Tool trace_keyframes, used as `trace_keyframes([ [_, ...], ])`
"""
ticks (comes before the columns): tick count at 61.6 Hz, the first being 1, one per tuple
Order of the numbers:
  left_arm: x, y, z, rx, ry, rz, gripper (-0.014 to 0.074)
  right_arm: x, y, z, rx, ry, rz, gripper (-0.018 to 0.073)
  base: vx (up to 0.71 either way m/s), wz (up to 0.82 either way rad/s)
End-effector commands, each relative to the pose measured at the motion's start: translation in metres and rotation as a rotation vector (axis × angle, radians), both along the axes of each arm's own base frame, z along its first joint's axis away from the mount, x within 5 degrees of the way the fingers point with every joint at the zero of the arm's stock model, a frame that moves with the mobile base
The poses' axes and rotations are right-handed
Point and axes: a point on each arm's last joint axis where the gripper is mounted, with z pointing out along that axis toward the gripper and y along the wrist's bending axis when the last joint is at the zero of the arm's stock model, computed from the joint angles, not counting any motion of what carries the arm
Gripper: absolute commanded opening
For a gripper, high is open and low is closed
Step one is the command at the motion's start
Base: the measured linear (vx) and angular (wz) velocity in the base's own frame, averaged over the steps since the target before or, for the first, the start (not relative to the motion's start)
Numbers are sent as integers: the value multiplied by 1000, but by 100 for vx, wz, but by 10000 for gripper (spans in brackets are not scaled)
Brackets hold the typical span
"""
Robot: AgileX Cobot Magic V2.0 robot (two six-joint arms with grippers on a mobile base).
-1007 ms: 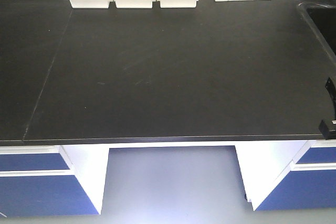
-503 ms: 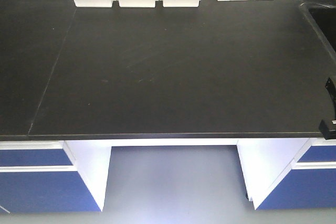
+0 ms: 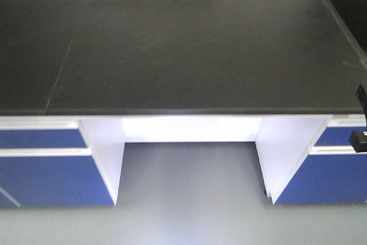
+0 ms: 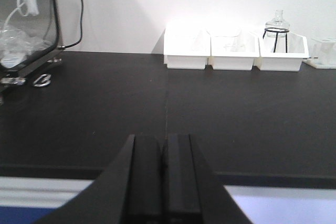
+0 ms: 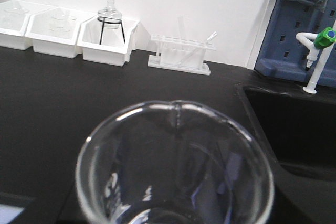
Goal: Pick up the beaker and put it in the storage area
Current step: 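Drive the base to the other bench holding the beaker in the right gripper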
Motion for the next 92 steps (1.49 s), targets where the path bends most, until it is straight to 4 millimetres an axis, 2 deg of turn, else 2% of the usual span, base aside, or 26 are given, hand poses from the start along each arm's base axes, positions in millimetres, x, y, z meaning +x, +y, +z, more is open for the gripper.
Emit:
trace_keyframes([
  [1, 0, -2, 1, -10, -81, -20, -8, 1, 3, 14, 7, -63, 38, 0, -32, 12],
  [45, -1, -2, 1, -10, -81, -19, -8, 1, 3, 14, 7, -63, 38, 0, -40, 4],
  [92, -1, -2, 1, -10, -81, -19, -8, 1, 3, 14, 7, -63, 38, 0, -36, -18],
])
